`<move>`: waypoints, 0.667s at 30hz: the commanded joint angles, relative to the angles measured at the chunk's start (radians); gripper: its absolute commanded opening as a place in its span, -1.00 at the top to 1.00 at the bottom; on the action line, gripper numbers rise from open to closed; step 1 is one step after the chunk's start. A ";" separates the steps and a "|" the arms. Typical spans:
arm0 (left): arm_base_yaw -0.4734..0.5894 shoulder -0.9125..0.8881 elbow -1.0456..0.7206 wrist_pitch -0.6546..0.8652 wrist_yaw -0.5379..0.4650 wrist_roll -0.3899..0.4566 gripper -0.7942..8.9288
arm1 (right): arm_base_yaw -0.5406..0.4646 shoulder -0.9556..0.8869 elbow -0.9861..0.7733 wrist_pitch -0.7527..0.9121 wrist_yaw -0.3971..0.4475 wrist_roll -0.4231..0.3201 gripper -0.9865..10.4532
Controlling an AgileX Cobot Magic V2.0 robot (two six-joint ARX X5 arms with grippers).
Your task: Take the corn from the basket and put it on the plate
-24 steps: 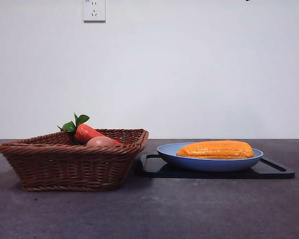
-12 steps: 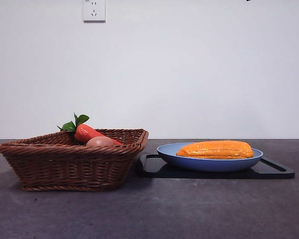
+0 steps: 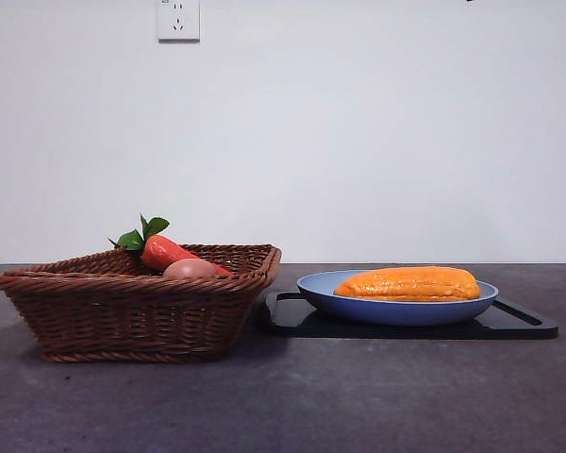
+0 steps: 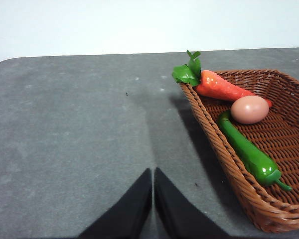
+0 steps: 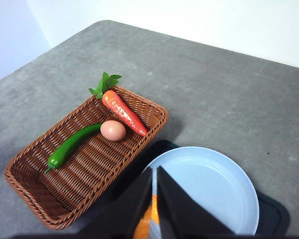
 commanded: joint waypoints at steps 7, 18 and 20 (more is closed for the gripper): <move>0.003 -0.002 -0.028 0.007 -0.001 -0.005 0.82 | 0.002 0.008 0.011 0.010 -0.002 -0.008 0.82; 0.003 -0.002 -0.028 0.007 -0.001 -0.005 0.82 | 0.002 0.008 0.011 0.016 -0.002 -0.008 0.82; 0.003 -0.002 -0.028 0.007 -0.001 -0.005 0.82 | 0.002 0.008 0.011 0.030 -0.002 -0.007 0.82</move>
